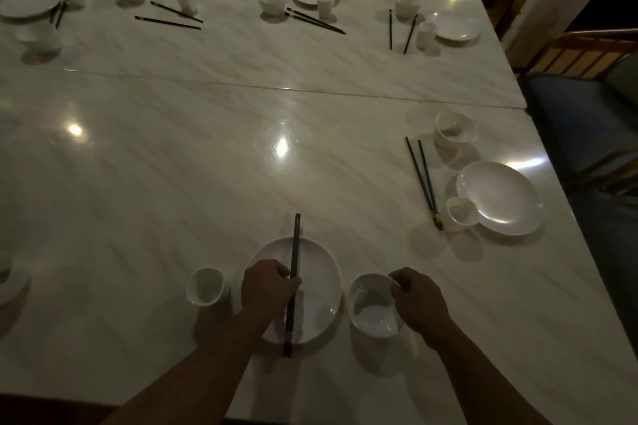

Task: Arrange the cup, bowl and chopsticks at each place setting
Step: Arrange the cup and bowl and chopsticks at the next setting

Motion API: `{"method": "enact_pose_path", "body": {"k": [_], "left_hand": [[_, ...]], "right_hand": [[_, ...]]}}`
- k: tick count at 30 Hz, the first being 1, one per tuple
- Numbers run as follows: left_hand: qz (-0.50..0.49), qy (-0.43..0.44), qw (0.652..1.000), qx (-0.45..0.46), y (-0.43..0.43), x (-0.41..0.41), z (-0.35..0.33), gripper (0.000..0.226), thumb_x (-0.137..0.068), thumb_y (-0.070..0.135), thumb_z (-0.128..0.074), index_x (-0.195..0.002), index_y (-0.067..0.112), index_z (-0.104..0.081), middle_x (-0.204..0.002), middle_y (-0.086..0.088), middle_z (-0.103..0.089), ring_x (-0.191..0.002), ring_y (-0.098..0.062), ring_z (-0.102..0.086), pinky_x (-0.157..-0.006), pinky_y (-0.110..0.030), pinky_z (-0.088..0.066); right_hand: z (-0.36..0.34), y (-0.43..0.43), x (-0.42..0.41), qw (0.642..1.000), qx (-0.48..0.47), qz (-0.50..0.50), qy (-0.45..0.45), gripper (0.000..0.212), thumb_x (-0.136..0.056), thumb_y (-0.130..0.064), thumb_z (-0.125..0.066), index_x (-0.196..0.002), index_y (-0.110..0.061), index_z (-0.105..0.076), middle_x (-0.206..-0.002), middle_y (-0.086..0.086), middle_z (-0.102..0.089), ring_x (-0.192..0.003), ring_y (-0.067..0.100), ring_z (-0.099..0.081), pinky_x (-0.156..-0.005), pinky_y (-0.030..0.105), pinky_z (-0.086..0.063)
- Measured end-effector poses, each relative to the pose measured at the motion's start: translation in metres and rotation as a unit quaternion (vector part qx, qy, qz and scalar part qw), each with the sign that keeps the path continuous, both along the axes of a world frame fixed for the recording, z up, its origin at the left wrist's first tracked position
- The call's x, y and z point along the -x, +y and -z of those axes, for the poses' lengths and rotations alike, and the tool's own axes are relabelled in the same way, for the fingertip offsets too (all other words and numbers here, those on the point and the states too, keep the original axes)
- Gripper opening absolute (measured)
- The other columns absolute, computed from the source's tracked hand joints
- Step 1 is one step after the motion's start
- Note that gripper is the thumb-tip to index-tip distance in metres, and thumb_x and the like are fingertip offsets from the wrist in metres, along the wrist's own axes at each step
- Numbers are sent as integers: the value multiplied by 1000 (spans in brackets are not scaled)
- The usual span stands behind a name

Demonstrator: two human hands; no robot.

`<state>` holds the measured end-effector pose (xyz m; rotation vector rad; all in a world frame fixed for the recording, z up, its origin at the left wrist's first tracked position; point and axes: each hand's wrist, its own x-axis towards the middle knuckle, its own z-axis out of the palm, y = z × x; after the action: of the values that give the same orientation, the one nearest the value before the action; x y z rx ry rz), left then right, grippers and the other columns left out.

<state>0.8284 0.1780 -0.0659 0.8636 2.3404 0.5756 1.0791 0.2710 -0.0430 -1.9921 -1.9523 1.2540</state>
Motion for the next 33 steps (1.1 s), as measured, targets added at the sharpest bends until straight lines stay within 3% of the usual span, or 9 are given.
{"method": "enact_pose_path", "body": {"k": [11, 18, 22, 26, 33], "left_hand": [[-3, 2, 1000, 20, 1, 0, -2, 29, -71, 39, -83, -90, 19, -76, -89, 1, -74, -83, -14, -67, -84, -33, -56], [-22, 19, 999, 16, 1, -5, -8, 41, -73, 44, -80, -103, 18, -72, -97, -1, -73, -94, -18, -66, -85, -28, -49], [-40, 48, 998, -22, 5, -14, -18, 37, -76, 43, -78, -102, 18, -71, -93, -1, -73, -90, -19, -68, -84, -32, -55], [-35, 52, 996, -60, 16, -29, -32, 24, -77, 40, -78, -89, 21, -69, -84, 0, -71, -82, -19, -67, -80, -32, -56], [-2, 46, 992, -115, 39, -48, -44, 20, -80, 30, -75, -94, 17, -73, -91, -2, -75, -87, -19, -69, -82, -27, -53]], "right_hand": [[3, 5, -5, 999, 2, -31, -16, 20, -93, -22, -61, -112, -21, -66, -111, 2, -66, -91, 16, -58, -76, 27, -43], [1, 13, -14, 999, 21, -30, 20, 21, -95, -30, -60, -113, -20, -64, -109, 1, -64, -94, 15, -59, -77, 27, -42], [-1, 22, -23, 999, 19, -45, 15, 18, -96, -31, -58, -109, -21, -65, -106, 0, -65, -91, 13, -58, -78, 28, -44], [-10, 29, -38, 999, 10, -49, 3, 19, -94, -33, -60, -109, -21, -65, -104, -2, -63, -93, 14, -59, -80, 29, -47], [-25, 36, -68, 998, 6, -61, -34, 21, -92, -33, -63, -109, -23, -66, -106, -3, -65, -94, 12, -60, -79, 28, -47]]}}
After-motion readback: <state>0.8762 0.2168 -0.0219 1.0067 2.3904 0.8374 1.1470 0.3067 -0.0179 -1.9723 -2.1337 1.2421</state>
